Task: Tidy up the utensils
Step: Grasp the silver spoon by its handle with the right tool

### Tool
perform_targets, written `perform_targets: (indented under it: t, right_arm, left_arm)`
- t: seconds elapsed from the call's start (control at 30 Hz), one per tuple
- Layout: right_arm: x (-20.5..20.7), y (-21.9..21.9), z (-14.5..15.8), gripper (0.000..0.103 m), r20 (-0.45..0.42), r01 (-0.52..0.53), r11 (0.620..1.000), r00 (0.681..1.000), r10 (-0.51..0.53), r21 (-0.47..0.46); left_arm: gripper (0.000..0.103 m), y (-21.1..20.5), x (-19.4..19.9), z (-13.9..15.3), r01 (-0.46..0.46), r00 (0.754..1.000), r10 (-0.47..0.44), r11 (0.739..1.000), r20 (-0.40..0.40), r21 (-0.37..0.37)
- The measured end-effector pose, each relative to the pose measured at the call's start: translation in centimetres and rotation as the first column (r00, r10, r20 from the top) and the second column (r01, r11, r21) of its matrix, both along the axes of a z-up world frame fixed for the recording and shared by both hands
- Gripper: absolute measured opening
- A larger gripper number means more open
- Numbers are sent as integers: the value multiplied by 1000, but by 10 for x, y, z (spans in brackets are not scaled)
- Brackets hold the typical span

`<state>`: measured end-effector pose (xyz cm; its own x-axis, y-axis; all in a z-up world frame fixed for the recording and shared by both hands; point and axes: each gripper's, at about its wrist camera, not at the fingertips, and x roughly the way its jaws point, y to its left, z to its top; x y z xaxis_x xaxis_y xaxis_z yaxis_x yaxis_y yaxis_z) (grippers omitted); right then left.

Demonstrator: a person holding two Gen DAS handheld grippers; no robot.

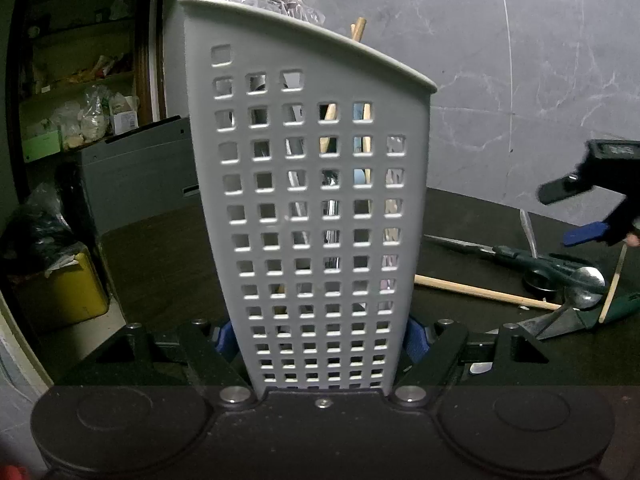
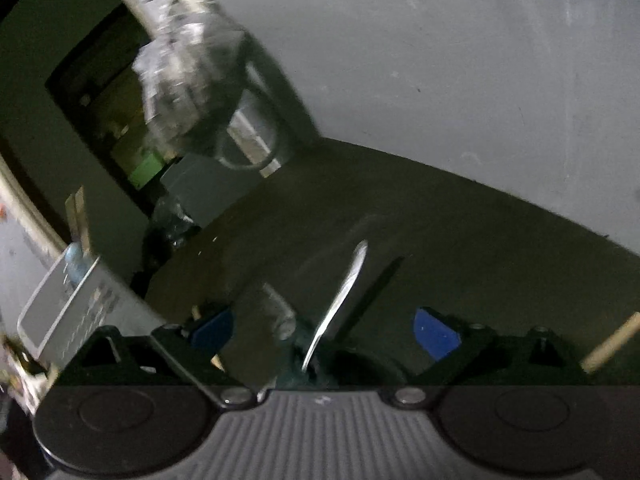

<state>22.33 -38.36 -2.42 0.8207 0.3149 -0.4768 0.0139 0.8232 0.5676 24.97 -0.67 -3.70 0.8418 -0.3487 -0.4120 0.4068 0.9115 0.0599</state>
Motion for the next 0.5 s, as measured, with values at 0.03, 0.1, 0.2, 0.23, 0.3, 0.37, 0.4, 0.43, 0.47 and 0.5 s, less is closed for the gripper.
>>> perform_targets:
  t: [0.03,0.1,0.2,0.23,0.3,0.37,0.4,0.43,0.47,0.5]
  right_arm:
    - [10,-4,-4,99,-13,-5,1000,1000,5,29]
    - [25,-9,-11,99,-15,-19,996,1000,20,82]
    - [44,-12,-13,99,-20,-41,991,999,43,126]
    - [49,-12,-14,99,-19,-48,991,999,51,128]
    - [55,-10,-15,93,-12,-63,990,998,65,125]
    - [56,-9,-16,87,-10,-73,991,997,74,115]
    - [57,-8,-16,83,-10,-79,991,997,81,111]
    - [56,-7,-16,77,-10,-83,991,996,84,109]
    - [56,-6,-16,73,-12,-85,990,996,87,109]
    - [58,-6,-17,60,-17,-84,991,996,87,108]
  left_arm:
    - [78,-1,0,0,0,1000,0,1000,0,3]
    - [78,-1,0,0,-1,1000,1,1000,0,3]
    - [78,-2,0,0,-1,1000,1,1000,1,3]
    - [78,-2,0,0,-1,1000,1,1000,1,3]
    - [78,-2,0,0,-1,1000,1,1000,1,2]
    - [78,-2,-1,0,0,1000,0,1000,1,0]
    - [78,-1,-1,0,0,1000,0,1000,1,-1]
    - [78,-1,-1,0,0,1000,0,1000,1,-2]
    - [78,-1,-1,0,0,1000,0,1000,1,-3]
    - [78,-1,-1,0,0,1000,0,1000,0,-3]
